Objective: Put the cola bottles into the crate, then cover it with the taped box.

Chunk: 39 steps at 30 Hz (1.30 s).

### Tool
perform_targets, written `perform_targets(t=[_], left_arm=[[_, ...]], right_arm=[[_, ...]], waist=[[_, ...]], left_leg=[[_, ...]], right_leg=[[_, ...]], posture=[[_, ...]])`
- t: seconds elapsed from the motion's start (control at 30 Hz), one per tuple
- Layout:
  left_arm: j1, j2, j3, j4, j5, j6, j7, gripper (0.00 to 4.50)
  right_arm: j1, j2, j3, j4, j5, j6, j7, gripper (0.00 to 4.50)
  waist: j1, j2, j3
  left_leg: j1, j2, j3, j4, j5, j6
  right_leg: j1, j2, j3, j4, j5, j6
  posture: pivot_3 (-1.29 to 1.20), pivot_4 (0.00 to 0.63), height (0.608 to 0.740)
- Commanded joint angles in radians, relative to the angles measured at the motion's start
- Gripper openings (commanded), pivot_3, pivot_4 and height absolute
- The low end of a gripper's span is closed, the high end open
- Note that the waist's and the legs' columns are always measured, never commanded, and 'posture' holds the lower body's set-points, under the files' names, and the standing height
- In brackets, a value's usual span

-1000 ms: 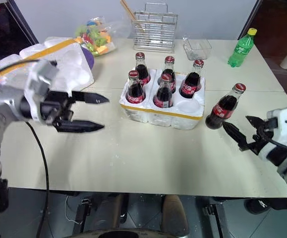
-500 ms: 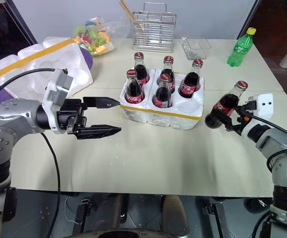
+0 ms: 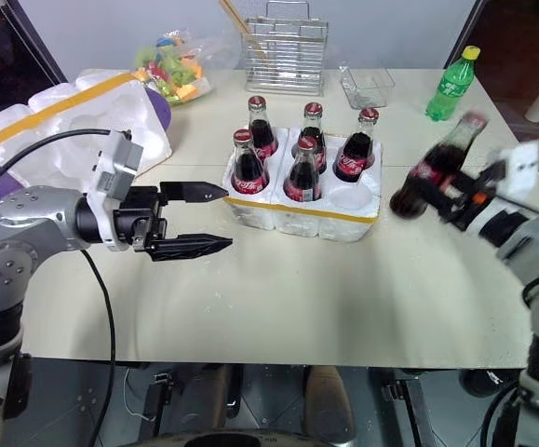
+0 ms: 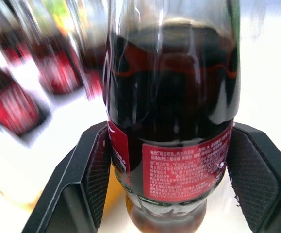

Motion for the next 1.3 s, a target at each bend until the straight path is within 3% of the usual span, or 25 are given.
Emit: perform_targets(t=[0.03, 0.27, 0.73, 0.77, 0.83, 0.97, 1.17, 1.3], left_arm=[[0.003, 0.012, 0.008, 0.000, 0.011, -0.033, 0.002, 4.50], [0.009, 0.011, 0.004, 0.005, 0.027, -0.059, 0.010, 4.50], [0.019, 0.037, 0.010, 0.015, 0.054, -0.090, 0.009, 4.50], [0.021, 0.040, 0.011, 0.016, 0.057, -0.092, 0.010, 4.50], [0.024, 0.045, 0.015, 0.020, 0.061, -0.093, 0.011, 4.50], [0.046, 0.077, 0.032, 0.030, 0.073, -0.093, -0.003, 4.50], [0.072, 0.279, 0.078, 0.206, 0.168, -0.179, -0.174, 4.50], [0.023, 0.490, 0.043, 0.547, 0.318, -0.345, -0.391, 4.50]], right_arm=[[-0.087, -0.034, -0.045, -0.119, 0.121, 0.037, -0.004, 2.76], [-0.118, -0.005, 0.087, -0.172, 0.119, 0.054, -0.015, 2.76], [-0.118, 0.061, 0.353, -0.038, -0.115, -0.043, 0.018, 2.76], [-0.116, 0.066, 0.364, -0.028, -0.128, -0.050, 0.022, 3.81], [-0.116, 0.077, 0.375, -0.016, -0.141, -0.052, 0.030, 4.47], [-0.127, 0.090, 0.366, -0.016, -0.141, -0.052, 0.037, 4.47], [-0.154, 0.004, 0.291, -0.076, -0.075, -0.006, 0.124, 4.47], [-0.173, -0.092, 0.210, -0.085, 0.010, 0.038, 0.223, 4.47]], waist=[[0.001, 0.000, 0.000], [0.006, -0.001, 0.000], [0.004, -0.001, 0.000], [0.004, -0.001, 0.000], [0.003, -0.001, 0.000], [0.003, -0.001, 0.000], [0.002, -0.001, 0.000], [0.001, 0.000, 0.000]], left_leg=[[0.000, 0.000, 0.000, 0.000, 0.000, 0.000], [-0.002, 0.000, 0.000, 0.001, 0.000, 0.000], [-0.006, 0.000, 0.000, 0.000, 0.000, 0.000], [-0.006, 0.000, 0.000, 0.000, 0.000, 0.000], [-0.006, 0.000, 0.000, 0.000, 0.000, 0.000], [-0.006, 0.000, 0.000, 0.001, 0.000, 0.000], [-0.006, 0.000, 0.000, 0.000, 0.000, 0.000], [-0.006, 0.000, 0.000, -0.002, 0.000, 0.000]], right_leg=[[0.000, 0.000, 0.000, 0.000, 0.000, 0.001], [0.000, 0.000, 0.000, -0.001, 0.000, 0.000], [-0.006, 0.000, 0.000, 0.000, 0.002, 0.003], [-0.006, 0.000, 0.000, 0.000, 0.002, 0.003], [-0.006, 0.000, 0.000, 0.000, 0.002, 0.003], [-0.005, 0.000, 0.000, 0.000, 0.002, 0.003], [-0.007, 0.000, 0.000, 0.000, 0.001, 0.002], [-0.007, 0.000, 0.000, 0.000, 0.000, -0.001]], posture=[[0.00, 0.150, 0.739], [0.00, 0.150, 0.739], [0.00, 0.150, 0.739], [0.00, 0.150, 0.739], [0.00, 0.150, 0.739], [0.00, 0.150, 0.739], [0.00, 0.150, 0.739], [0.00, 0.150, 0.739]])
